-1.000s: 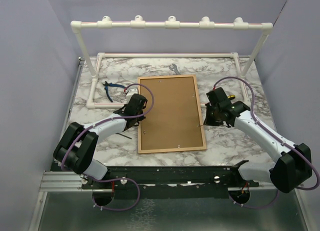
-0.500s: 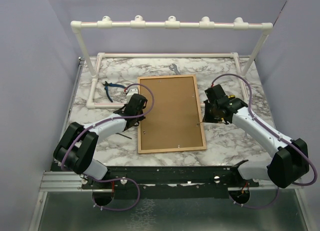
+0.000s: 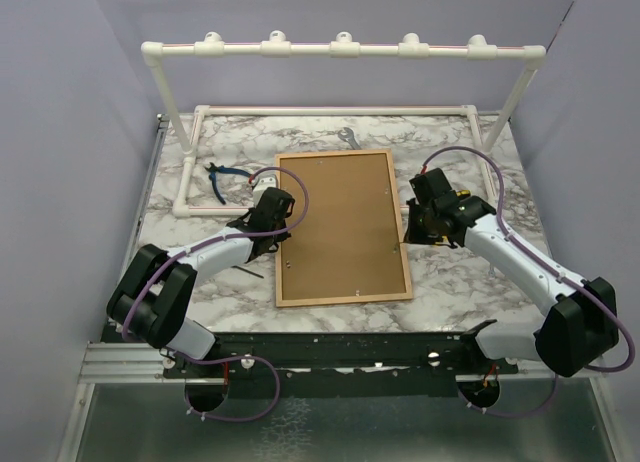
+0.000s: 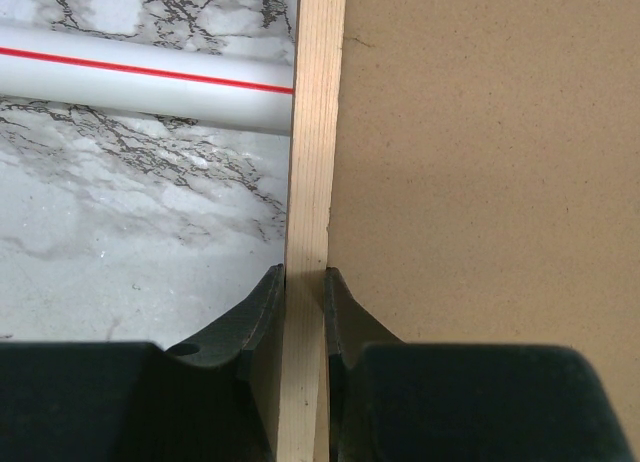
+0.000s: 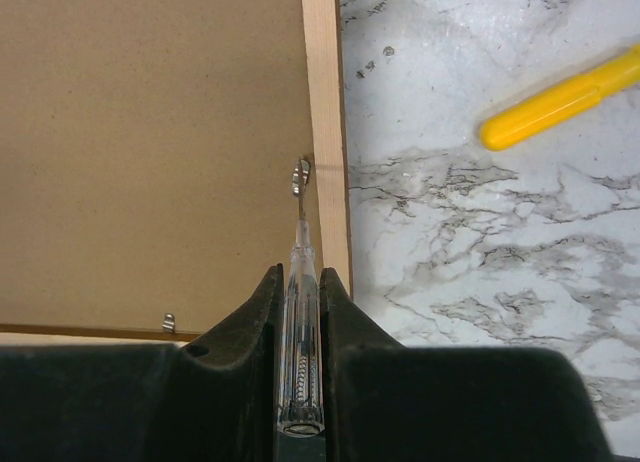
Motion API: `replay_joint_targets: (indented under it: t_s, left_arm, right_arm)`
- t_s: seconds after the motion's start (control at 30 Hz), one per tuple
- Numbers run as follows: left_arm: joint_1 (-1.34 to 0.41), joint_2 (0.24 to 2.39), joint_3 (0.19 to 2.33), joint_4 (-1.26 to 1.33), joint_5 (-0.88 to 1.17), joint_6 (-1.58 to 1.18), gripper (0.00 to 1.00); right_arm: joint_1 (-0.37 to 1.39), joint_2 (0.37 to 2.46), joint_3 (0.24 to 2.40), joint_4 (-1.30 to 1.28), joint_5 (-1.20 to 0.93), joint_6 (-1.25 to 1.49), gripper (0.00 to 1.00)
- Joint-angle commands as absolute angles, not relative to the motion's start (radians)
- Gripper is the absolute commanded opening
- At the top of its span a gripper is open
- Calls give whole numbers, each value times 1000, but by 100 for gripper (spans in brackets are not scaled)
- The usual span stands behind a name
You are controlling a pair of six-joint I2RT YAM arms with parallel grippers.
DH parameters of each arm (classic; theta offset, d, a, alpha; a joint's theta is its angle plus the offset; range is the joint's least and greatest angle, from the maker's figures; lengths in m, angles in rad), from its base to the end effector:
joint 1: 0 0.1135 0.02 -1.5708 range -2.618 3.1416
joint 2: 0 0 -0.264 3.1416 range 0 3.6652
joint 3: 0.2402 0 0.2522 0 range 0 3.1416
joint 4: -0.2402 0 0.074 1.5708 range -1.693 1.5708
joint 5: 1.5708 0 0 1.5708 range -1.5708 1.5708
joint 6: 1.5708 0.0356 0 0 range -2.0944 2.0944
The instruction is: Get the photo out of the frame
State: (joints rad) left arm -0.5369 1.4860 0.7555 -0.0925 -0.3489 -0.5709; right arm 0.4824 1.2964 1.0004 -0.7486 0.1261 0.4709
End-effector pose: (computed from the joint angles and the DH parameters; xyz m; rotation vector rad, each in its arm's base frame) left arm 0.2582 -0.1395 0.1790 -0.2006 2.3260 -0.1316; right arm 0.2281 0.1144 0.2590 0.0294 2.6125 0.1763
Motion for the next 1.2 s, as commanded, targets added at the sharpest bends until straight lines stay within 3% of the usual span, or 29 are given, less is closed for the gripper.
replay_joint_targets:
  t_s: [0.0, 0.33, 0.57, 1.17]
  left_arm:
    - [-531, 1477, 766, -80, -376, -565, 0]
    - [-531, 1468, 765, -69, -379, -570, 0]
    - [-532, 1431, 741, -12, -387, -577, 0]
    - [-532, 1419, 765, 96, -449, -495, 0]
  right_arm:
    - [480, 1264, 1024, -734, 111, 462, 1]
    - [480, 1228, 977, -651, -285, 327, 1]
    - [502, 1231, 929, -614, -389, 325, 1]
    - [660, 1310, 929, -630, -360, 300, 0]
